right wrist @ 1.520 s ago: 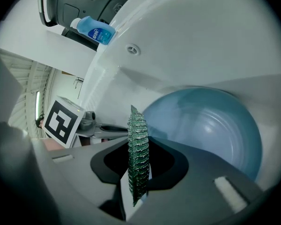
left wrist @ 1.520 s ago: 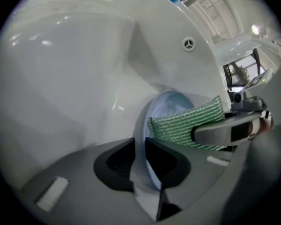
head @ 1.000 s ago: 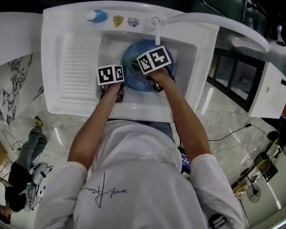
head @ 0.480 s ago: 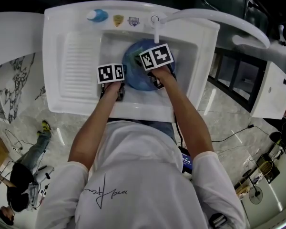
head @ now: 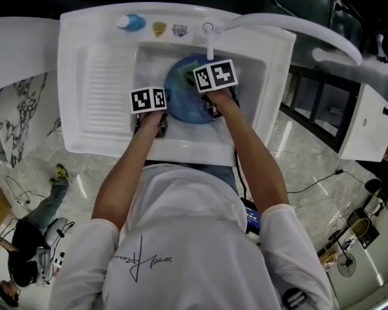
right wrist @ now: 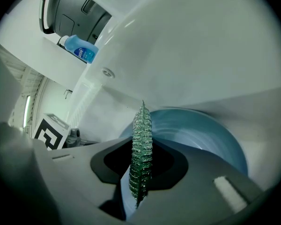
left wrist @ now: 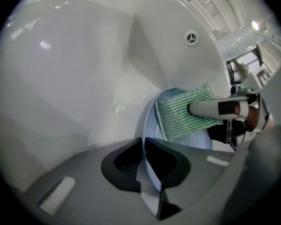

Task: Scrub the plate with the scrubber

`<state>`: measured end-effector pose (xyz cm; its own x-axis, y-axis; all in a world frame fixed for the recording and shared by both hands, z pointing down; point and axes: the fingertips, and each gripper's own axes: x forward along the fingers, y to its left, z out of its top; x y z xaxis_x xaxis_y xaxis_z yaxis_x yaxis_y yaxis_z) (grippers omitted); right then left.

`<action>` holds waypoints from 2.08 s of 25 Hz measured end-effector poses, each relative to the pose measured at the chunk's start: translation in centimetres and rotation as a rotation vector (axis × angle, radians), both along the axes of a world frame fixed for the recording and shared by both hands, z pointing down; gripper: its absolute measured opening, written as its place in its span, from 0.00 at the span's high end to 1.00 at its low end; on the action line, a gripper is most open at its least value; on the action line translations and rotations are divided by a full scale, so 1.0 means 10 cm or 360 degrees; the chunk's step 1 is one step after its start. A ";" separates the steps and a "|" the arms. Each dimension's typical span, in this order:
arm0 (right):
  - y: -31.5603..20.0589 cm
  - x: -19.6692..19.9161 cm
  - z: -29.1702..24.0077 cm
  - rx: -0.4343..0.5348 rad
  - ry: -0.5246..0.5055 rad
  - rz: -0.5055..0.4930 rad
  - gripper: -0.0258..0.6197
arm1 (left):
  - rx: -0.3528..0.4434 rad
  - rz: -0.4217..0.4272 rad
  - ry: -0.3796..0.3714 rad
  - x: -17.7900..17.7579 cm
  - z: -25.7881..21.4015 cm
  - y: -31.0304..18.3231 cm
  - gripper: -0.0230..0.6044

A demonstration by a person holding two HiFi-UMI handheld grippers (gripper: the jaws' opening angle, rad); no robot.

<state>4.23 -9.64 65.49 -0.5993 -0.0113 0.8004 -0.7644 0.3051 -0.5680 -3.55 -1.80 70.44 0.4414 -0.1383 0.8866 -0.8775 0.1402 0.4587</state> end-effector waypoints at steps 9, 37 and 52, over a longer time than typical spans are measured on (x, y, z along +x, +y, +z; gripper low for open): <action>-0.09 0.11 0.03 0.0024 0.0031 0.0122 0.87 | -0.0005 -0.0020 0.0008 -0.02 0.01 0.00 0.85; -0.25 0.53 0.04 0.0060 0.0137 0.0441 0.87 | 0.0005 0.0011 0.0015 -0.01 0.02 -0.01 0.84; -0.26 0.72 0.02 0.0088 0.0213 0.0597 0.87 | -0.0003 -0.0007 0.0024 -0.01 0.03 -0.01 0.85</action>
